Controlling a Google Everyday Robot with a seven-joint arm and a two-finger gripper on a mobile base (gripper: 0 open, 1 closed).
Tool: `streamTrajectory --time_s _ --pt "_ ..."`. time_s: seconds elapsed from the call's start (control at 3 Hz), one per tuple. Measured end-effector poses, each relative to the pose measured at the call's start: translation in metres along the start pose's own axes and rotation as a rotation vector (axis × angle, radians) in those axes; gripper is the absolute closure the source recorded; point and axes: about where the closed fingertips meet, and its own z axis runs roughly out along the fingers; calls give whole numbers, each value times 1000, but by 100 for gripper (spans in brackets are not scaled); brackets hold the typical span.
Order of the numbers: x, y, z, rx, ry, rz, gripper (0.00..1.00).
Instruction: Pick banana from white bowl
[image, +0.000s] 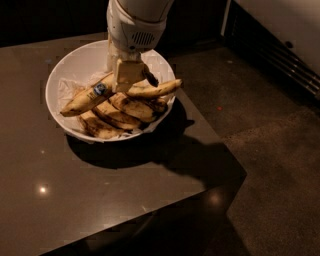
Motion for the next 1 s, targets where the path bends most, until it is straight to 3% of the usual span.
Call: streamTrajectory --time_s 0.67,1.0 --pt "-9 30 -32 81 -33 13 100" --pt "-14 48 -47 119 -26 54 100"
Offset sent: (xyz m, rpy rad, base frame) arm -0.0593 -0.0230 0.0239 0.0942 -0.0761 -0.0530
